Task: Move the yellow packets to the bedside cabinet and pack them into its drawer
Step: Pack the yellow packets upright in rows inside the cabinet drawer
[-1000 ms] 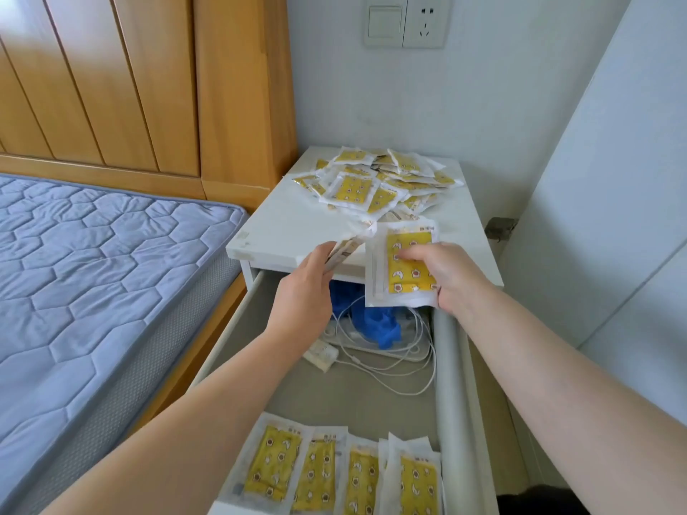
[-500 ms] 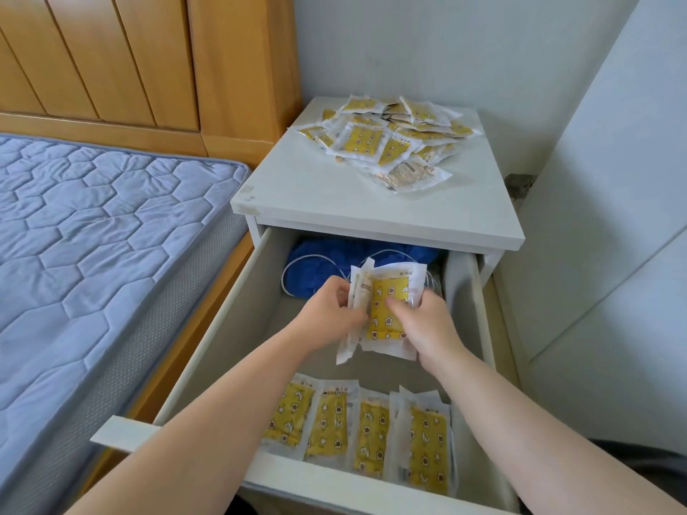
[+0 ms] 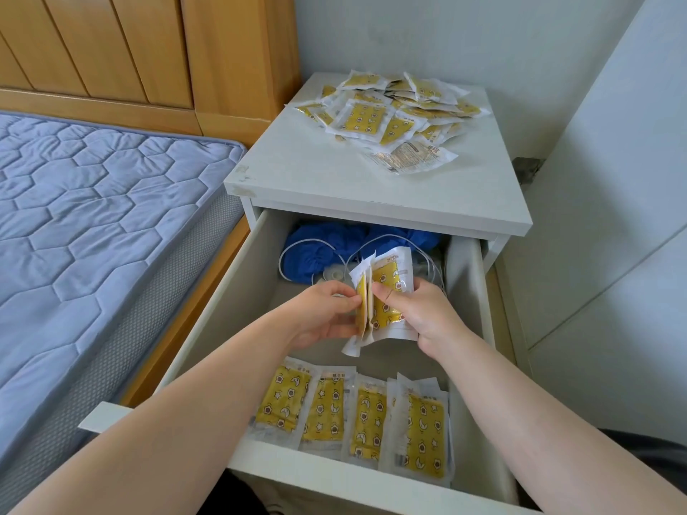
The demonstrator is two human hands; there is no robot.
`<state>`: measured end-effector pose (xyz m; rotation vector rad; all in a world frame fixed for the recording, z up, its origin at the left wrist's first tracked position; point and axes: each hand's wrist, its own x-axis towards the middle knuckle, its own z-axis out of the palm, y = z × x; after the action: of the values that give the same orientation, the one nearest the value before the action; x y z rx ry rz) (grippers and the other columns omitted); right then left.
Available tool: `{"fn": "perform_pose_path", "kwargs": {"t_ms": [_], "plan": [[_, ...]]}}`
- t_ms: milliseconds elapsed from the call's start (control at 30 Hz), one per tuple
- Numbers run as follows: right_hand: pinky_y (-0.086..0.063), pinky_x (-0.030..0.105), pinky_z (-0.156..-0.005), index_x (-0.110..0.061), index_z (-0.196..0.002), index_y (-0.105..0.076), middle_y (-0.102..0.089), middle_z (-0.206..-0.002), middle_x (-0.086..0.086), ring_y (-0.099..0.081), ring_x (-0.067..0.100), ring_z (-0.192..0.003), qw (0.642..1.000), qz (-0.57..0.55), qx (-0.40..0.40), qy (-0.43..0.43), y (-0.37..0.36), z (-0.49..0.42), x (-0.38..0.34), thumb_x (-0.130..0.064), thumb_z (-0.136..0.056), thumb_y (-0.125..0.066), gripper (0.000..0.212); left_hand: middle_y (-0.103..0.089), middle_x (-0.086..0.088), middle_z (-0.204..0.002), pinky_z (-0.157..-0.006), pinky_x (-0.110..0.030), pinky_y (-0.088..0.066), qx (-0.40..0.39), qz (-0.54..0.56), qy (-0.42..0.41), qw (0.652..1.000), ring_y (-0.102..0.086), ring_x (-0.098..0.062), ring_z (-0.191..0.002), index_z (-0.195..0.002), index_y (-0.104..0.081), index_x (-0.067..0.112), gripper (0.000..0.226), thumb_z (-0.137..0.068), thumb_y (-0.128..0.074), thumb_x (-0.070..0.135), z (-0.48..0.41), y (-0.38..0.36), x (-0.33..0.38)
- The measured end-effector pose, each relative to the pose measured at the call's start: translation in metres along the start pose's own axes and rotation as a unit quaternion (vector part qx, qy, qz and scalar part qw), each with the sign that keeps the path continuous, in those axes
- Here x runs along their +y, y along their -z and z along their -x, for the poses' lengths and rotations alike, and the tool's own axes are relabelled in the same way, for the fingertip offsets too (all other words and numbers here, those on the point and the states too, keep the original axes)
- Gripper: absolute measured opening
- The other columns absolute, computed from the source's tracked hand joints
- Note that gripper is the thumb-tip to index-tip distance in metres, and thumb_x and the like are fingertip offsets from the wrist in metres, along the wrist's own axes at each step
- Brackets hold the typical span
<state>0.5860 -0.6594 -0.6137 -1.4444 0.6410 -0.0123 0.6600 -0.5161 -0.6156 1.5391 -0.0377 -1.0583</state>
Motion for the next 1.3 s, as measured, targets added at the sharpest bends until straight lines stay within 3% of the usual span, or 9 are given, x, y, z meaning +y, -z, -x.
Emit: {"fn": "perform_pose_path", "kwargs": {"t_ms": [133,300,533,700,833,967,1067,1167,1300], "plan": [[-0.056,0.044,-0.084,-0.018,-0.098,-0.066,-0.073,-0.095,0.006,-0.070,0.026,-0.088,0.999,-0.025,-0.013,-0.024,0.002,-0.001,0.000,-0.019,-0.075,-0.079,0.026,-0.071,-0.009,-0.104,-0.084,-0.037,-0.057,0.040,-0.055,-0.008,0.998,-0.071,-0.020,-0.092,-0.123,-0.051,0.013,0.038,-0.090,-0.065,0.023,-0.006,0.002,-0.003],[-0.055,0.050,-0.084,-0.014,-0.105,-0.066,-0.073,-0.096,0.008,-0.070,0.029,-0.089,0.998,-0.034,-0.008,-0.047,0.005,-0.004,0.000,-0.012,-0.078,-0.076,0.029,-0.069,0.000,-0.106,-0.096,-0.036,-0.047,0.066,-0.130,0.004,0.989,-0.063,-0.017,-0.101,-0.114,-0.063,0.016,0.034,-0.087,-0.063,0.037,-0.008,0.002,-0.004],[-0.055,0.048,-0.084,-0.013,-0.108,-0.066,-0.073,-0.099,0.006,-0.070,0.025,-0.091,0.999,-0.029,0.032,-0.012,0.004,-0.004,0.000,-0.009,-0.073,-0.080,0.037,-0.073,-0.009,-0.102,-0.070,-0.033,-0.058,0.069,0.004,0.012,0.998,-0.071,-0.021,-0.089,-0.112,-0.060,0.007,0.033,-0.083,-0.071,0.018,-0.007,0.001,0.002],[-0.052,0.051,-0.089,-0.021,-0.098,-0.068,-0.074,-0.096,0.004,-0.069,0.025,-0.093,0.997,-0.061,0.045,-0.005,0.004,-0.006,0.002,-0.024,-0.083,-0.072,0.016,-0.074,-0.009,-0.096,-0.067,-0.039,-0.058,0.048,0.140,0.022,0.989,-0.072,-0.023,-0.083,-0.106,-0.063,0.009,0.020,-0.086,-0.066,0.010,-0.005,0.013,0.011],[-0.052,0.049,-0.090,-0.016,-0.100,-0.066,-0.073,-0.099,0.009,-0.069,0.027,-0.095,0.985,-0.132,0.060,-0.090,0.006,-0.006,0.001,-0.023,-0.090,-0.065,0.013,-0.075,-0.008,-0.089,-0.065,-0.040,-0.056,0.077,0.151,0.021,0.985,-0.073,-0.022,-0.076,-0.102,-0.063,0.011,0.015,-0.087,-0.065,0.011,0.001,0.035,0.021],[-0.055,0.046,-0.077,-0.012,-0.091,-0.054,-0.067,-0.097,0.015,-0.066,0.031,-0.090,0.965,-0.187,0.054,-0.175,0.010,0.001,-0.001,-0.009,-0.096,-0.050,0.006,-0.072,-0.009,-0.100,-0.069,-0.041,-0.055,0.123,0.135,0.027,0.983,-0.069,-0.023,-0.084,-0.102,-0.063,0.011,0.014,-0.088,-0.065,0.010,0.003,0.054,0.022],[-0.053,0.048,-0.077,-0.009,-0.093,-0.053,-0.067,-0.094,0.015,-0.066,0.032,-0.091,0.970,-0.133,0.032,-0.199,0.001,0.005,0.006,-0.004,-0.095,-0.048,0.007,-0.071,-0.008,-0.105,-0.078,-0.045,-0.057,0.180,0.068,0.025,0.981,-0.070,-0.024,-0.089,-0.113,-0.061,0.013,0.033,-0.082,-0.072,0.013,-0.001,0.063,0.020],[-0.052,0.046,-0.068,-0.003,-0.106,-0.054,-0.066,-0.097,0.019,-0.066,0.033,-0.086,0.972,-0.052,-0.010,-0.228,-0.018,0.012,0.022,0.006,-0.092,-0.049,0.017,-0.072,-0.007,-0.102,-0.076,-0.044,-0.057,0.173,0.069,0.017,0.982,-0.071,-0.024,-0.089,-0.118,-0.060,0.013,0.040,-0.081,-0.074,0.013,-0.001,0.064,0.021],[-0.050,0.051,-0.089,0.005,-0.106,-0.055,-0.061,-0.114,0.025,-0.061,0.040,-0.106,0.962,0.016,-0.074,-0.263,-0.058,0.017,0.054,0.016,-0.087,-0.049,0.024,-0.072,-0.008,-0.106,-0.085,-0.045,-0.055,0.144,0.085,0.014,0.986,-0.070,-0.025,-0.095,-0.119,-0.060,0.013,0.038,-0.083,-0.071,0.013,-0.002,0.064,0.022]]}}
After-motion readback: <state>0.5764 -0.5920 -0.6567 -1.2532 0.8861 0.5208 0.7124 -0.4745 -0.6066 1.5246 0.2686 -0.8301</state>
